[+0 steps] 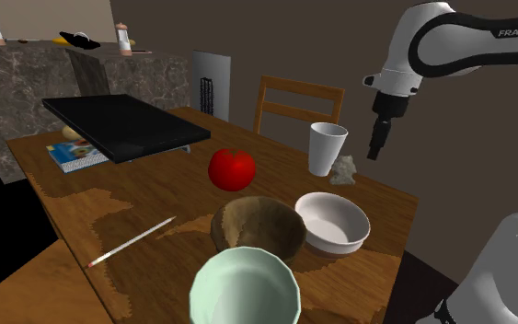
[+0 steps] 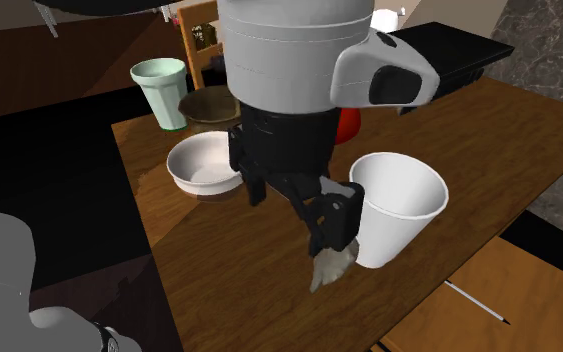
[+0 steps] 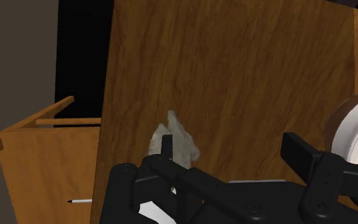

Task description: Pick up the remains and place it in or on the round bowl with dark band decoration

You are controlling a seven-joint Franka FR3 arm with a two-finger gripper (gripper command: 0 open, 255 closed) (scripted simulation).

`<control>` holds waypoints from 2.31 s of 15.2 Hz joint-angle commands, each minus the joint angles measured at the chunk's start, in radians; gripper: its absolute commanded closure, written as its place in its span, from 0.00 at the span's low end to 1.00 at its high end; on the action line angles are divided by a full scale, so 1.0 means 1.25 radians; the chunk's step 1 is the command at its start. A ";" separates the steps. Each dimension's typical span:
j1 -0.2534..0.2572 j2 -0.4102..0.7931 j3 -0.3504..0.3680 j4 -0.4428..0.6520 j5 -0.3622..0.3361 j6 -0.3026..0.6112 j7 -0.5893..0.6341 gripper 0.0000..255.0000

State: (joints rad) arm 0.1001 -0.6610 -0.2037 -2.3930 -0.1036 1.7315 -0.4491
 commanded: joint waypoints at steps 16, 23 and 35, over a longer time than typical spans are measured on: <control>0.037 0.114 -0.088 -0.055 -0.011 0.181 -0.175 0.00; 0.037 0.114 -0.088 -0.055 -0.011 0.181 -0.174 1.00; 0.039 0.102 -0.079 0.001 -0.007 0.113 -0.172 1.00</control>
State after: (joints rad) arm 0.1490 -0.5330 -0.3026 -2.4071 -0.1126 1.8888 -0.6624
